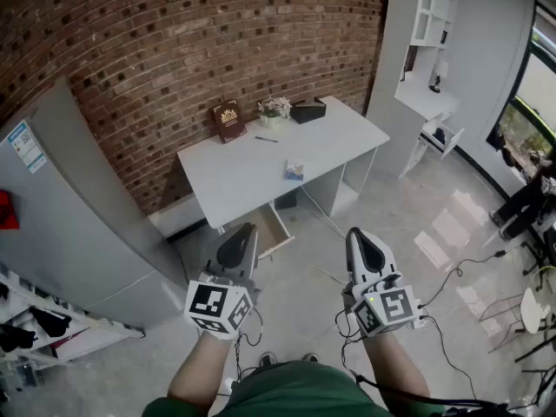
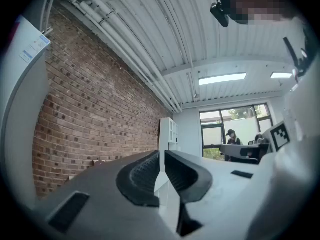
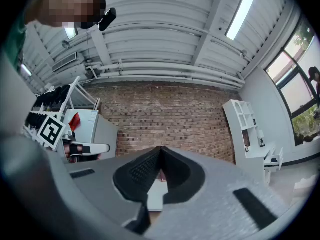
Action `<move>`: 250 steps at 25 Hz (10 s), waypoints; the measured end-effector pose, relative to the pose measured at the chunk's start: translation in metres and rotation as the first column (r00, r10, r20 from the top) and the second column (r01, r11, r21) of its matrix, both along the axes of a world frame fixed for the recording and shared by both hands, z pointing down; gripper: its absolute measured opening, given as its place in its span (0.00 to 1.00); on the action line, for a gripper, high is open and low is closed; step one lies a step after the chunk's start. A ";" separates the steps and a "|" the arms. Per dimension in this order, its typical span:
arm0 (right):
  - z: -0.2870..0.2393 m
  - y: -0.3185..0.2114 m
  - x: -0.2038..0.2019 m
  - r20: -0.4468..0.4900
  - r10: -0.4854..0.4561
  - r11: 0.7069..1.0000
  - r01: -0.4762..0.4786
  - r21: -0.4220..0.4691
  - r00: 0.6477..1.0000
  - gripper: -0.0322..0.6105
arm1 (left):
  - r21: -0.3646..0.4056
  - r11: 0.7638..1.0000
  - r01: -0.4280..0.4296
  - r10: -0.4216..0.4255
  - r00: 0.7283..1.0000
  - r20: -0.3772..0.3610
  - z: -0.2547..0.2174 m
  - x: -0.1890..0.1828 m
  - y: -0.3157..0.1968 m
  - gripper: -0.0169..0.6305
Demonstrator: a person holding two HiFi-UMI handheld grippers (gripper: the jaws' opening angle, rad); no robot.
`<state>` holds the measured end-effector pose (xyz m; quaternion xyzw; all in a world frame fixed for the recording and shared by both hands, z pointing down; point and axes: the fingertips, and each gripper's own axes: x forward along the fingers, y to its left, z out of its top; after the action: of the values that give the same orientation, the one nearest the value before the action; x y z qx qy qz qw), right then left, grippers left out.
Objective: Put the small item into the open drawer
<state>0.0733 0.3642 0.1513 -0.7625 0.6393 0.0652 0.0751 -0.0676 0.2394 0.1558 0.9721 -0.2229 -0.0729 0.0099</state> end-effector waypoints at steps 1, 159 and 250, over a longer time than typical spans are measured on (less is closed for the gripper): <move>0.000 0.002 0.003 0.002 -0.002 1.000 0.002 -0.001 1.000 0.05 | -0.001 1.000 0.003 -0.003 1.000 0.000 0.000 0.003 0.003 0.07; 0.470 -0.520 0.301 0.331 0.276 0.638 0.086 -0.766 0.902 0.75 | -0.425 0.878 0.221 -0.001 0.888 0.460 0.330 0.208 -0.391 0.07; 0.490 -0.399 -0.031 0.473 -0.564 0.213 0.673 -0.709 0.677 0.73 | -0.465 0.676 0.572 -0.316 0.795 0.519 0.381 -0.002 -0.294 0.07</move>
<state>0.0424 -0.0343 0.6414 -0.3779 0.8274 -0.3322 -0.2495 -0.0699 -0.0545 0.5372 0.8241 -0.4657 0.1996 0.2533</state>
